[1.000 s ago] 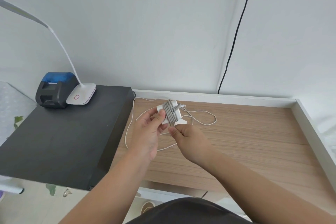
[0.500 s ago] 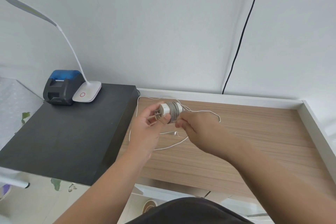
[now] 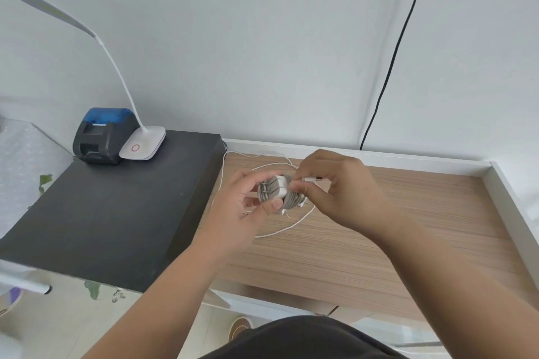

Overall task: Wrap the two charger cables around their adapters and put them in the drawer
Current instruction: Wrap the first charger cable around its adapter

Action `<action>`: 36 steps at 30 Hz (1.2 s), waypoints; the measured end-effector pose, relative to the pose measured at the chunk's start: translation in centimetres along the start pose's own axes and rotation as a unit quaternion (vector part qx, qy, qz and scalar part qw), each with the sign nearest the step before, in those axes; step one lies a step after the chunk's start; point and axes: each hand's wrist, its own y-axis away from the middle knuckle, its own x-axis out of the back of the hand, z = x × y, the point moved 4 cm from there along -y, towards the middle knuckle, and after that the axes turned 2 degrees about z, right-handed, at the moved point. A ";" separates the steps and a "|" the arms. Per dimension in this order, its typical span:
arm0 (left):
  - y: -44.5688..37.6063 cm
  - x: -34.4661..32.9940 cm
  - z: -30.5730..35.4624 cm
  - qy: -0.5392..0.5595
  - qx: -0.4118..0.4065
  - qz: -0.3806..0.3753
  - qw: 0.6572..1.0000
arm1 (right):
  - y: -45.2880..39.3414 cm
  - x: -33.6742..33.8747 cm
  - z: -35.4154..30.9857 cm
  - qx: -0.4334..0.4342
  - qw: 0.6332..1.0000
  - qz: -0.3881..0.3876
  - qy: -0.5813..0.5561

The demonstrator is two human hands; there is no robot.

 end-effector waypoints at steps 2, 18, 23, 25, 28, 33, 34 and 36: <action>-0.2 0.0 0.3 0.016 -0.007 -0.007 1.000 | 0.3 0.0 0.5 -0.061 0.995 0.016 -0.083; 0.5 -1.9 -0.6 0.369 0.198 -0.101 0.903 | 1.4 0.0 2.2 -0.130 0.956 0.033 -0.260; 0.5 -1.9 0.2 0.355 0.192 -0.049 0.914 | 1.8 -0.4 1.9 -0.123 0.951 0.035 -0.280; 0.6 -2.0 -0.1 0.350 0.195 -0.051 0.915 | 2.0 -0.6 1.8 -0.120 0.951 0.032 -0.284; 0.9 -2.1 -0.2 0.306 0.172 -0.075 0.933 | 2.2 -0.9 1.7 -0.132 0.930 0.035 -0.342; 1.5 -2.3 -0.2 0.183 0.092 -0.055 0.977 | 2.7 -1.6 1.9 -0.156 0.911 0.059 -0.377; 1.6 -2.2 -0.1 0.162 0.079 -0.046 0.983 | 2.8 -1.6 1.9 -0.147 0.922 0.064 -0.353; 1.6 -1.9 -0.2 0.139 0.063 -0.023 0.988 | 2.9 -1.5 1.6 -0.131 0.945 0.067 -0.293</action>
